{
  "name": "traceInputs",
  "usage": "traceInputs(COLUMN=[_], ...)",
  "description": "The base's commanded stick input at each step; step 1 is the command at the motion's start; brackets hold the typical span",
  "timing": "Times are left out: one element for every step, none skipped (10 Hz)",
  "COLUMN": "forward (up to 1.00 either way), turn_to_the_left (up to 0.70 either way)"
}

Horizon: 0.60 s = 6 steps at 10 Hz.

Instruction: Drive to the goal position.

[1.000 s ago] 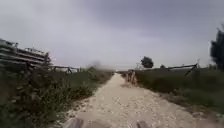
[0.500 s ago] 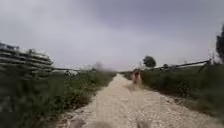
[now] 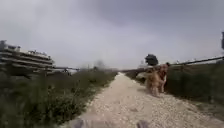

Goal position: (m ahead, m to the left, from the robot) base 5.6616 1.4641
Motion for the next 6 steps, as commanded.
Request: traceInputs(forward=[1.0,1.0,1.0,1.0,1.0,1.0], turn_to_the_left=[0.0,0.0,0.0,0.0,-0.09,-0.39])
